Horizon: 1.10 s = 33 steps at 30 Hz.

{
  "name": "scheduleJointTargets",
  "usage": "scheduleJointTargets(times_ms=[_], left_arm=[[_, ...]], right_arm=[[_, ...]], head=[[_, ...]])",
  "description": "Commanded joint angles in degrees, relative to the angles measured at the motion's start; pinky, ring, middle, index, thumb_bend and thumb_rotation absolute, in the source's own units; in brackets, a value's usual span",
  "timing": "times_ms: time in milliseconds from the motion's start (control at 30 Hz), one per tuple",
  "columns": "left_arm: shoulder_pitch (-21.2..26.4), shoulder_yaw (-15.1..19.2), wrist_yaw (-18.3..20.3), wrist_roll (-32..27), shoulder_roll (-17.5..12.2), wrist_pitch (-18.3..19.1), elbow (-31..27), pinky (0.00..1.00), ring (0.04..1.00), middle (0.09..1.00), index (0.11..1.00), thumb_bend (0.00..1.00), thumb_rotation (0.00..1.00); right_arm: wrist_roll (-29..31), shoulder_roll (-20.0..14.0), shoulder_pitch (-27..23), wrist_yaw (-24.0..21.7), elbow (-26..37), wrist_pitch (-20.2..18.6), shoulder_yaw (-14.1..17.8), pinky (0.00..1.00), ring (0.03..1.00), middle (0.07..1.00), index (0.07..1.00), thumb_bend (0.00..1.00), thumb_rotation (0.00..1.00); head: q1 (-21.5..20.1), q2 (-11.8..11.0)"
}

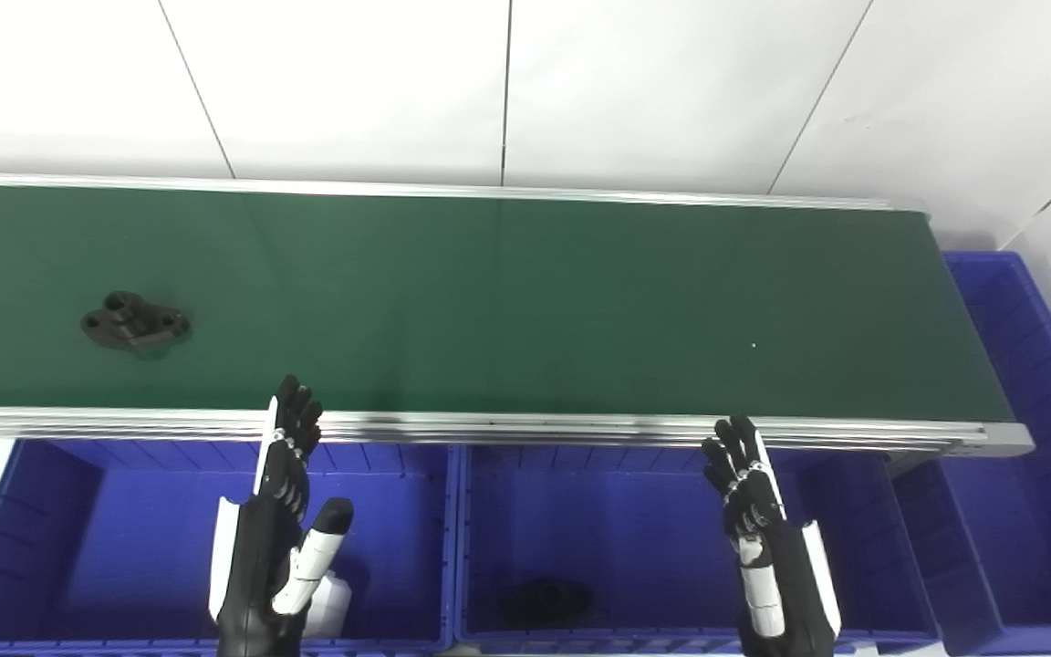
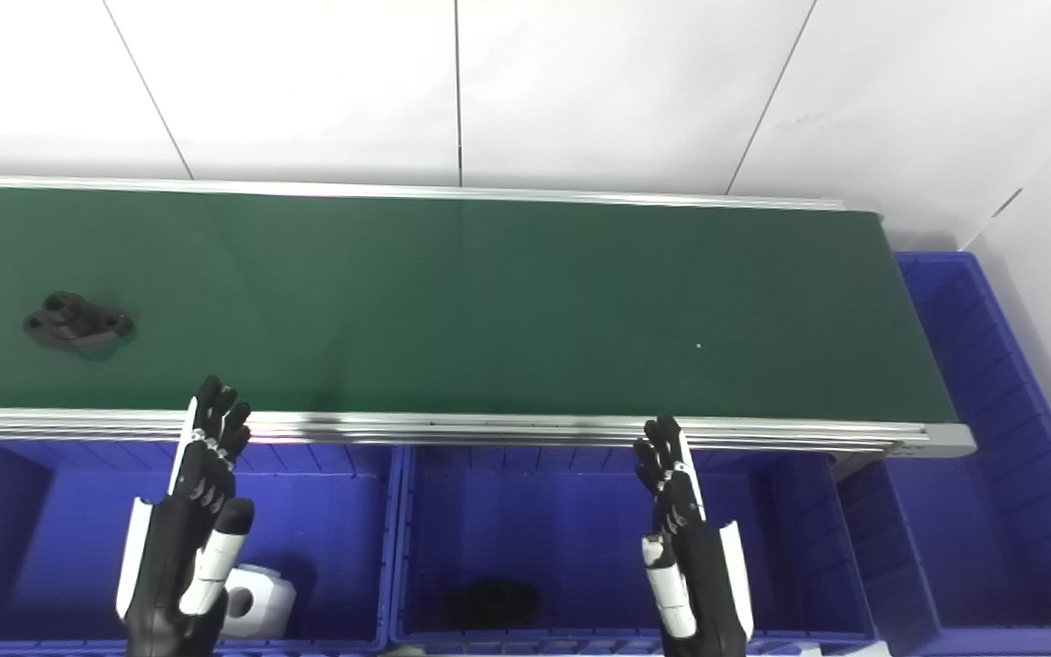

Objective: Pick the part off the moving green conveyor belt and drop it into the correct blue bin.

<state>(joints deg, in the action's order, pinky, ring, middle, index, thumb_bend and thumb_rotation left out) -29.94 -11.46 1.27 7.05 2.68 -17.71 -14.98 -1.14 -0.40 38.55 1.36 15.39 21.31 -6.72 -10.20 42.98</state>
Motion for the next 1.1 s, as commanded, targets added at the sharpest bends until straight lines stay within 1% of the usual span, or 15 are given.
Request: scheduleJointTargets(times_ms=[0,133,400,567,833,900,933,967,1000,1033,1067], left_arm=[[-0.66,-0.52,-0.11,0.39,-0.06,-2.23,-1.71,0.97,0.967,0.994,1.000,0.58,0.81],[-0.87,-0.65,-0.10,0.64,-0.21,-2.35,-1.57,0.96,0.963,0.993,1.000,0.58,0.81],[-0.74,-0.62,-0.08,0.70,-0.31,-2.08,-1.49,0.97,0.967,0.996,1.000,0.59,0.82],[-0.78,-0.87,0.14,0.84,-0.29,-0.75,-1.75,0.98,0.971,0.998,1.000,0.61,0.81],[-0.66,-1.12,0.09,1.24,-0.37,-1.07,-1.15,0.99,0.974,0.997,1.000,0.60,0.81],[-0.68,-1.19,-0.03,1.44,-0.25,-1.23,-0.97,0.98,0.972,0.996,1.000,0.61,0.81],[-0.69,-1.27,-0.15,1.60,-0.12,-1.43,-0.76,0.98,0.972,0.996,1.000,0.61,0.81],[-0.70,-1.32,-0.24,1.74,-0.02,-1.54,-0.63,0.97,0.971,0.995,1.000,0.61,0.81],[-0.75,-1.47,-0.40,1.98,0.20,-1.74,-0.38,0.97,0.970,0.994,1.000,0.61,0.81],[-0.80,-1.59,-0.52,2.11,0.40,-1.73,-0.24,0.97,0.968,0.993,1.000,0.61,0.80],[-0.85,-1.83,-0.70,2.42,0.69,-1.94,0.14,0.96,0.967,0.992,1.000,0.61,0.80]], right_arm=[[0.33,-0.10,0.12,-0.72,1.02,2.46,-0.23,0.95,0.953,0.970,1.000,0.79,0.94],[0.75,-0.25,0.01,-1.06,1.12,2.21,-0.44,0.95,0.954,0.970,1.000,0.80,0.92],[0.64,-0.23,-0.19,-1.46,0.97,2.34,-0.35,0.94,0.949,0.966,1.000,0.80,0.92],[0.84,-0.20,-0.24,-1.43,0.81,2.37,-0.28,0.95,0.948,0.964,1.000,0.80,0.92],[0.64,-0.64,-0.26,-1.54,0.44,2.73,-0.01,0.95,0.952,0.970,1.000,0.79,0.93],[0.88,-0.75,-0.20,-1.59,0.40,2.66,0.03,0.95,0.955,0.972,1.000,0.79,0.93],[1.05,-0.84,-0.18,-1.59,0.27,2.72,0.10,0.95,0.955,0.972,1.000,0.79,0.93],[1.22,-0.90,-0.17,-1.61,0.18,2.77,0.14,0.96,0.954,0.971,1.000,0.79,0.92],[1.57,-1.09,-0.23,-1.67,-0.22,3.15,0.28,0.96,0.954,0.972,1.000,0.79,0.92],[2.01,-1.24,-0.29,-1.75,-0.64,3.57,0.39,0.96,0.953,0.971,1.000,0.79,0.92],[2.55,-1.54,-0.40,-1.88,-1.23,4.06,0.64,0.96,0.955,0.973,1.000,0.80,0.92]], head=[[0.11,0.04],[0.11,0.01],[0.26,-0.04],[0.56,-0.22],[1.18,-0.62],[1.51,-1.00],[2.39,-1.67],[2.39,-1.67],[3.88,-2.62],[4.19,-2.79],[6.14,-3.95]])
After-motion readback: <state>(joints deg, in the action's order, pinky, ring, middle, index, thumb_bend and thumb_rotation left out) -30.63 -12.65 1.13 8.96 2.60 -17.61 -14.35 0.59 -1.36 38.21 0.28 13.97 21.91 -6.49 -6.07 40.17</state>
